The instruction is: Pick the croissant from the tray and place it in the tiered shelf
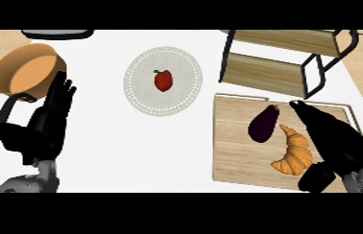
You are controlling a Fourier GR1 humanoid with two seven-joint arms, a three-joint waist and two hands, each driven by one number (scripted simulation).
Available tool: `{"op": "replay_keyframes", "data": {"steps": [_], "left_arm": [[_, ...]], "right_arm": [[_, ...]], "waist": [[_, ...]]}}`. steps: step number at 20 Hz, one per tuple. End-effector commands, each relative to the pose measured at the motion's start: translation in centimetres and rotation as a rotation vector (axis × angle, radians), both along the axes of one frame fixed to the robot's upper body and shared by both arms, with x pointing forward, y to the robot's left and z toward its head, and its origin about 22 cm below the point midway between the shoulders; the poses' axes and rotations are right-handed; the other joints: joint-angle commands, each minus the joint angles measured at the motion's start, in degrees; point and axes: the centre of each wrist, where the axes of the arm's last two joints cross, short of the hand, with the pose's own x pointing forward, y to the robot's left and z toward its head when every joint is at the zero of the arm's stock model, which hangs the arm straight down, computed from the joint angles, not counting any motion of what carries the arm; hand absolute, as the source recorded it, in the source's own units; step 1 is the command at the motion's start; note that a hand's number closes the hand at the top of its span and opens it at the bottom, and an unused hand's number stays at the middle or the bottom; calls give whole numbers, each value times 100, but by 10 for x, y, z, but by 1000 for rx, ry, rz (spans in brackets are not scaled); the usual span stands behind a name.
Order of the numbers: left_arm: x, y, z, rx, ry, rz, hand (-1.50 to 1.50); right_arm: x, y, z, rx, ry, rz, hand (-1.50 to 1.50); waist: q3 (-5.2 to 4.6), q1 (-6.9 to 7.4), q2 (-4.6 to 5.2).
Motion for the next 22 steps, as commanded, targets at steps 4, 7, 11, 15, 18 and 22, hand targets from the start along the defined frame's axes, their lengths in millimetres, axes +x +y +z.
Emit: {"op": "replay_keyframes", "data": {"steps": [4, 7, 11, 15, 18, 22], "left_arm": [[4, -2, 13, 2, -14, -14, 0], [11, 7, 10, 8, -9, -16, 0], [-4, 5, 4, 4, -2, 9, 0], [-2, 11, 18, 14, 4, 8, 0], [5, 9, -14, -4, 6, 4, 0], [-3, 3, 18, 25, -2, 10, 0]], "right_arm": [[7, 4, -24, 3, 11, -1, -150], [27, -32, -36, 14, 38, -21, -150], [8, -22, -66, -5, 49, -19, -150], [5, -28, -75, 8, 15, -8, -150], [18, -39, -69, 36, 3, 3, -150], [-1, -29, -82, 29, 8, 19, -150]], "waist": [[2, -11, 0], [3, -6, 8], [2, -15, 0], [3, -17, -2], [1, -24, 2], [3, -25, -6]]}}
